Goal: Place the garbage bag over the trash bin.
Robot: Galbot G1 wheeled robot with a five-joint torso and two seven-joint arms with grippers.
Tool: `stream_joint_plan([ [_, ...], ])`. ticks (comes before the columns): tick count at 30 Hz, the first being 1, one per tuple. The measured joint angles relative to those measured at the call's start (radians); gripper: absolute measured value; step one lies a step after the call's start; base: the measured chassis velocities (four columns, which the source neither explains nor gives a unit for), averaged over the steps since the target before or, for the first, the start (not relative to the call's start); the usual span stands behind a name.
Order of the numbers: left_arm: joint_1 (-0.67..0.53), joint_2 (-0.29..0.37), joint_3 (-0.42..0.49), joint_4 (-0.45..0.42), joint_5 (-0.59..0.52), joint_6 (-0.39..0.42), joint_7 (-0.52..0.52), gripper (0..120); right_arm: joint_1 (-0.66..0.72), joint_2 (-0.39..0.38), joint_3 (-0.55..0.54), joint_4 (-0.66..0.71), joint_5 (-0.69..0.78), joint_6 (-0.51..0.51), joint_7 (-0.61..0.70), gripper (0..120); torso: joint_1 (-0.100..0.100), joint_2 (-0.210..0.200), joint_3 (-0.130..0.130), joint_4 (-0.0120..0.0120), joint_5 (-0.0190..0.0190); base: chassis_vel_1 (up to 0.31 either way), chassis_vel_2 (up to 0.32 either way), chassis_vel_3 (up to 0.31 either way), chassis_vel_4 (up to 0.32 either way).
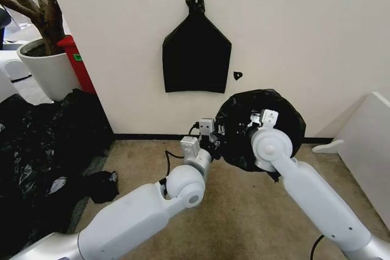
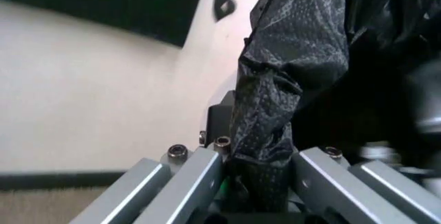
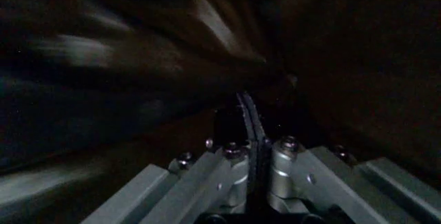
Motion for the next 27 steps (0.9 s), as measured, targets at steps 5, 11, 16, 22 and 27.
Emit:
stream_joint_plan([
  [5,0.002,-0.015,-0.027,0.001,-0.152,0.022,-0.077,0,-0.032,-0.059,0.026,0.133,0.024,-0.003,-0.030,0,0.000,0.000,0.000,0.0004,0.0000,0.000,0.000,0.000,0.000],
  [11,0.007,-0.037,-0.058,0.013,-0.317,0.066,-0.178,0,-0.204,-0.189,0.143,0.330,-0.033,0.034,-0.239,0,0.000,0.000,0.000,-0.0006,0.0002,0.000,0.000,0.000,0.000],
  [16,0.030,-0.039,-0.106,0.009,-0.438,0.149,-0.338,0,-0.261,-0.225,0.200,0.411,-0.122,0.143,-0.370,0,0.000,0.000,0.000,0.0006,0.0002,0.000,0.000,0.000,0.000],
  [22,0.030,-0.057,-0.122,0.043,-0.525,0.227,-0.471,0,-0.468,-0.228,0.476,0.433,-0.293,0.155,-0.542,0,0.000,0.000,0.000,0.0005,-0.0003,0.000,0.000,0.000,0.000],
  [27,0.045,-0.074,-0.116,0.069,-0.565,0.245,-0.501,0,-0.744,-0.144,0.740,0.479,-0.367,0.126,-0.737,0,0.000,0.000,0.000,-0.0009,-0.0006,0.000,0.000,0.000,0.000],
])
